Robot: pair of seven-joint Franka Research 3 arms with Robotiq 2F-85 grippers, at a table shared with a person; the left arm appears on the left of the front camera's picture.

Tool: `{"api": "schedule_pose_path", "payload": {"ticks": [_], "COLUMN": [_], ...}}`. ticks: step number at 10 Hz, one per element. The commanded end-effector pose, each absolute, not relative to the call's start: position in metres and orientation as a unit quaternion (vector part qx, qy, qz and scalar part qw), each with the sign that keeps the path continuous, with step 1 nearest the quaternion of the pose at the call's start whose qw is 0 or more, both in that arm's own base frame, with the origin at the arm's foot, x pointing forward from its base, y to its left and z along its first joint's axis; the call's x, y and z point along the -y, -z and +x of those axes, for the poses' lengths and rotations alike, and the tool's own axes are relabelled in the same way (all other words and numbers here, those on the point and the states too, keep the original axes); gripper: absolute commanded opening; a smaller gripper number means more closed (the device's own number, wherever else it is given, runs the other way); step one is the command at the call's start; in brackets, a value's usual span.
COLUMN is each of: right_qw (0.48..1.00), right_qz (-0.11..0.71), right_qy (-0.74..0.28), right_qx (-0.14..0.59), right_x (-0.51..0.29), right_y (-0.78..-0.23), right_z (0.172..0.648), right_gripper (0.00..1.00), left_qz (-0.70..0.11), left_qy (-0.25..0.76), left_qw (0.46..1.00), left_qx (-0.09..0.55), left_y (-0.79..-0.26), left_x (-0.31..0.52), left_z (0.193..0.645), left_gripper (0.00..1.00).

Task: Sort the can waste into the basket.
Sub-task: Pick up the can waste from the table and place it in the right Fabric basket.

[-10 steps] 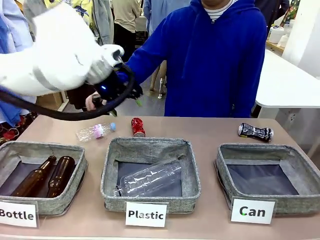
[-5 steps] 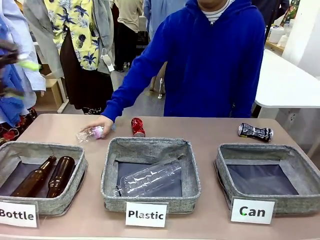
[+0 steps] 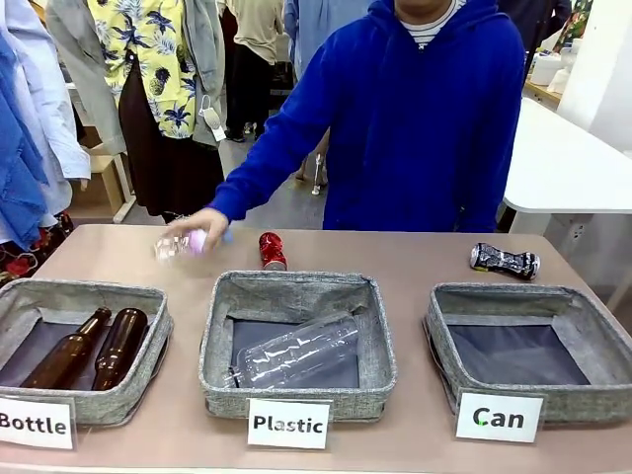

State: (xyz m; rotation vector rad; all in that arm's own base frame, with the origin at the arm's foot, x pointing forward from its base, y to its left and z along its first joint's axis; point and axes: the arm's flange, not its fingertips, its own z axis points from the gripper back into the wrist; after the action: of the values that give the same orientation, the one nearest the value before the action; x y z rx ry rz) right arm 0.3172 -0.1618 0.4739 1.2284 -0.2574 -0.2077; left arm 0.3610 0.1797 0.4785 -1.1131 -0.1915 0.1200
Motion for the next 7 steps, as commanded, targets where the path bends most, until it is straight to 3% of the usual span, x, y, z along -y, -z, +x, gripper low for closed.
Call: {"api": "schedule_pose_path", "payload": {"ticks": [1, 4, 7], "right_qw": [0.804, 0.804, 0.804], "right_qz": [0.574, 0.574, 0.574], "right_qy": [0.085, 0.085, 0.085], "right_qx": [0.128, 0.128, 0.128], "right_x": [0.163, 0.163, 0.163], "right_y": [-0.475, -0.475, -0.475], "right_z": [0.317, 0.317, 0.317], "right_gripper": [1.0, 1.0, 1.0], "left_qz": [-0.586, -0.644, -0.637], "left_qy": [-0.102, -0.107, -0.089], "left_qw": [0.795, 0.741, 0.753], "left_qx": [0.119, 0.16, 0.139], "left_y": [-0.476, -0.439, -0.437], "left_x": [-0.215, -0.246, -0.232], "left_z": [0.317, 0.258, 0.278], "left_gripper": [1.0, 1.0, 1.0]}}
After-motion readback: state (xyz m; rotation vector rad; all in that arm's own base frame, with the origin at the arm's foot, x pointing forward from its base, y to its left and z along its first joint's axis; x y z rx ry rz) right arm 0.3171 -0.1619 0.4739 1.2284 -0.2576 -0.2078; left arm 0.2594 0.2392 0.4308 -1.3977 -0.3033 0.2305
